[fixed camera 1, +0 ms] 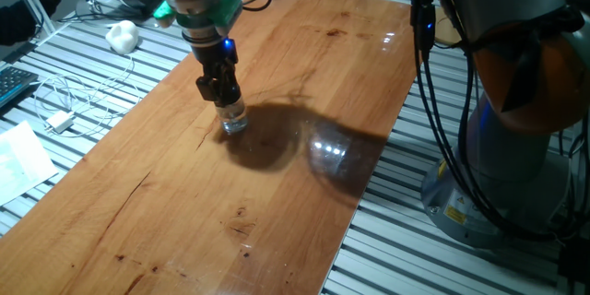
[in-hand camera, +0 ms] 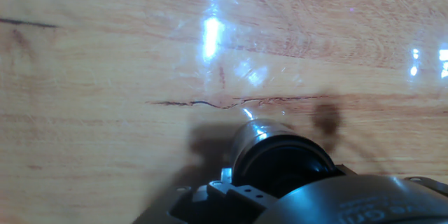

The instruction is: Screw the lid onto the jar

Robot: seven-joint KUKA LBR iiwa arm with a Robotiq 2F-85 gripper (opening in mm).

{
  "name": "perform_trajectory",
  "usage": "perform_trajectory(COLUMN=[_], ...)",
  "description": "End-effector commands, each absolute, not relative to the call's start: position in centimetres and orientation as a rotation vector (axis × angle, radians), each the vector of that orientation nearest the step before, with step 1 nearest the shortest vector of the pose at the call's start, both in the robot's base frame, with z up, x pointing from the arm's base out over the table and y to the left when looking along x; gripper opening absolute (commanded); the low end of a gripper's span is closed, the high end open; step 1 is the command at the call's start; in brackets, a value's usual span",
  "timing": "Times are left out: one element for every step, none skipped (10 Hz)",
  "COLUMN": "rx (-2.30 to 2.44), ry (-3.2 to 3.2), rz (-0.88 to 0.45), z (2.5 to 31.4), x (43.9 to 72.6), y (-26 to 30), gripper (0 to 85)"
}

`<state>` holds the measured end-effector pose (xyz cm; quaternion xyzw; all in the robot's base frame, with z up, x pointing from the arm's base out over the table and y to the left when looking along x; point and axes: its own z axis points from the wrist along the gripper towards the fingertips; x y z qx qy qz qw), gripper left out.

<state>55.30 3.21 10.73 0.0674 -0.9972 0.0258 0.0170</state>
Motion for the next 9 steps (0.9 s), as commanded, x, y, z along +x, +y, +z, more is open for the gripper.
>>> perform_trajectory(rx=[0.188, 0.148, 0.119, 0.088, 0.058, 0.038, 0.027, 0.027, 0.029], ry=[-3.103, -3.11, -3.117, -3.118, -3.122, -3.124, -3.124, -3.125, -3.124], rz=[0.083, 0.084, 0.085, 0.083, 0.069, 0.072, 0.072, 0.077, 0.079], z=[10.74, 10.73, 10.73, 10.74, 10.74, 10.74, 10.75, 10.77, 10.8], x=[55.3, 55.27, 55.26, 55.27, 55.26, 55.24, 55.23, 55.24, 55.25], y=[3.22, 3.28, 3.29, 3.29, 3.29, 3.31, 3.31, 3.31, 3.32], gripper=[51.0, 51.0, 51.0, 51.0, 51.0, 51.0, 51.0, 51.0, 51.0])
